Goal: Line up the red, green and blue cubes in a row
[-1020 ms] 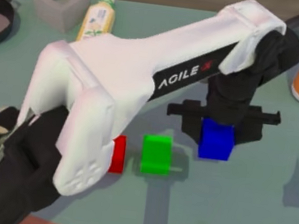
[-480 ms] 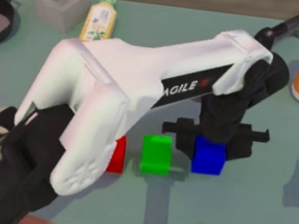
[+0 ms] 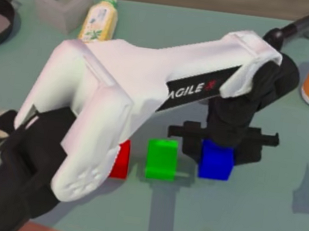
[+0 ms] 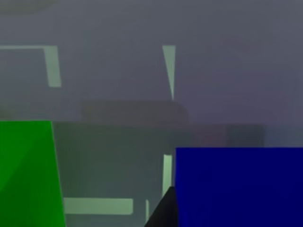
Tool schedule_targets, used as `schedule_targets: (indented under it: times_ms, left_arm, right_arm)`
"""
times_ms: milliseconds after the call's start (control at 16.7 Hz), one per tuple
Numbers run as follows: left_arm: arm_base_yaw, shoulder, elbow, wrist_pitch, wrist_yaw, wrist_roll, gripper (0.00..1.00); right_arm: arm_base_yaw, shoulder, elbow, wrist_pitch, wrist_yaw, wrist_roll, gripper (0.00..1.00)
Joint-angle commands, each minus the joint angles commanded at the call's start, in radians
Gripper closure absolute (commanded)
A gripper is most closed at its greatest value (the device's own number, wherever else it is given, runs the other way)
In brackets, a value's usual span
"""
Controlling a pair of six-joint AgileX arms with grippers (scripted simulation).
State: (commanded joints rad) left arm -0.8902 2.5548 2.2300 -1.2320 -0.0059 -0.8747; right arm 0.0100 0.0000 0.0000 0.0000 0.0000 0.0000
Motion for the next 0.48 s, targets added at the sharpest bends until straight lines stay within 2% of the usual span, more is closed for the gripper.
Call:
schedule_targets:
  times_ms: [300,480]
  left_arm:
    - [0.0,0.0,0.0,0.0,0.0,0.0,0.02]
    - [0.0,0.0,0.0,0.0,0.0,0.0,0.0]
  right_arm:
    - [0.0,0.0,0.0,0.0,0.0,0.0,0.0]
    - [0.0,0.0,0.0,0.0,0.0,0.0,0.0]
